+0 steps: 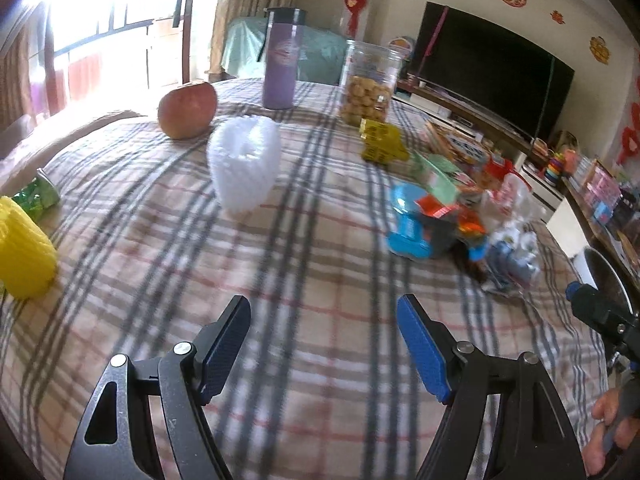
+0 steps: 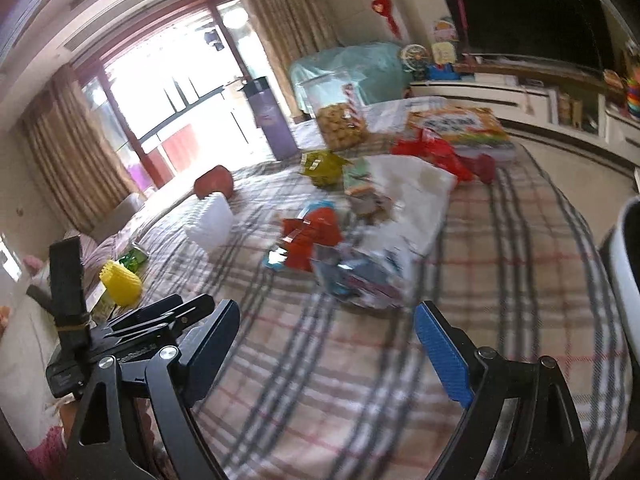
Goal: Collect trash
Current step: 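Move both open tools back toward the remaining items on the table, then grasp the orange snack bag with the right tool while the left tool grasps the white foam net sleeve, then carry the orange bag and foam net sleeve with both tools over the bin, then open both tools to drop the orange bag and foam sleeve into the bin, then move both open tools back toward the items on the bed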
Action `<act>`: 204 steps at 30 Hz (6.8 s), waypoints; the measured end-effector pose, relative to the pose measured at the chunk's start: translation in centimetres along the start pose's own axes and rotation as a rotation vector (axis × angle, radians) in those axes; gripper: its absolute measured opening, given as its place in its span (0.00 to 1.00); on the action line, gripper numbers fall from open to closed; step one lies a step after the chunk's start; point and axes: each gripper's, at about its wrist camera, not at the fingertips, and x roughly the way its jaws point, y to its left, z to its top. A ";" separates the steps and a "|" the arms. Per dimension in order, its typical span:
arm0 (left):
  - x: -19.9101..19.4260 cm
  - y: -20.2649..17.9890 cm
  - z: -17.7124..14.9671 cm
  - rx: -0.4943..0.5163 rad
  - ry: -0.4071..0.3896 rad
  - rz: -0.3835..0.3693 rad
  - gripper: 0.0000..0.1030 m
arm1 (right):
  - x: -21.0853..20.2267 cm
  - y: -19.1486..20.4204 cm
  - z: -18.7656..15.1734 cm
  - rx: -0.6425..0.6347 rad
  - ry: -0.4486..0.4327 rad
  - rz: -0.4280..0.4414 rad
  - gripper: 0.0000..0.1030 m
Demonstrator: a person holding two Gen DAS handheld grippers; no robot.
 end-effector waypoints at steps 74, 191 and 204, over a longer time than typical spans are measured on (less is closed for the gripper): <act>-2.9 -10.9 -0.5 0.221 -0.031 -0.242 0.17 | -8.0 -8.4 -0.7 0.156 -0.132 -0.043 0.04; -0.5 -8.2 -2.7 0.122 0.065 -0.187 0.52 | -6.8 -7.6 -3.9 0.197 -0.043 -0.141 0.84; 2.4 -6.1 -0.7 0.103 0.092 -0.138 0.53 | -3.4 -5.6 -3.2 0.165 -0.012 -0.131 0.84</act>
